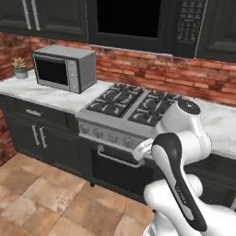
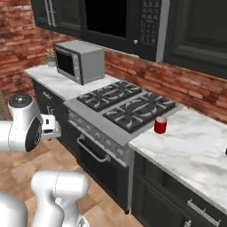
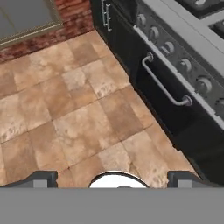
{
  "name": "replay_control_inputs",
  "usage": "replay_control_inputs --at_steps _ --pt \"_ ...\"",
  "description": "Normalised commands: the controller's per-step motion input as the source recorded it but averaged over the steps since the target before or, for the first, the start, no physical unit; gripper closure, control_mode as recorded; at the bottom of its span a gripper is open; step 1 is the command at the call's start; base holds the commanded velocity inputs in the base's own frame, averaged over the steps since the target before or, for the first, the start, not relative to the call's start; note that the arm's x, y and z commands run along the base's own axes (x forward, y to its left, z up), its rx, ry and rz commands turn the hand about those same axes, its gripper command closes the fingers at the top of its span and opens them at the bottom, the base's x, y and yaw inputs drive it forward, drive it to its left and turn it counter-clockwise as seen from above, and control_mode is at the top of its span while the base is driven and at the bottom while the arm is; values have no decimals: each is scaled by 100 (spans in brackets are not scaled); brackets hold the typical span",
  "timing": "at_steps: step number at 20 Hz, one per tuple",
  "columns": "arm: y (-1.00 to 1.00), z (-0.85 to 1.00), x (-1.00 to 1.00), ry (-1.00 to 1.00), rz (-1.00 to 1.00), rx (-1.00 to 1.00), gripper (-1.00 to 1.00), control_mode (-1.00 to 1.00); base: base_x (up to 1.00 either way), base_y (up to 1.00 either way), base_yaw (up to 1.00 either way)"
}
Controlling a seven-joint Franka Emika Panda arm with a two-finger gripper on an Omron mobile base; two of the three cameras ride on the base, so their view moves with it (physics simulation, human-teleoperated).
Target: Clear the mugs and bowl far away from the sink.
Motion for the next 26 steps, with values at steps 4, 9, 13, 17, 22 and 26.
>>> replay_control_inputs --at_steps 4,9,13,17,22,26 --pt "0 0 0 0 0 0 -100 100 -25 27 100" --pt "0 0 0 0 0 0 -100 100 -23 10 100" --pt "0 0 0 0 0 0 -100 100 -9 0 100" --pt "0 0 0 0 0 0 -100 100 0 0 99" --pt "0 0 0 0 0 0 -100 100 2 0 92" --pt "0 0 0 0 0 0 -100 100 20 0 86"
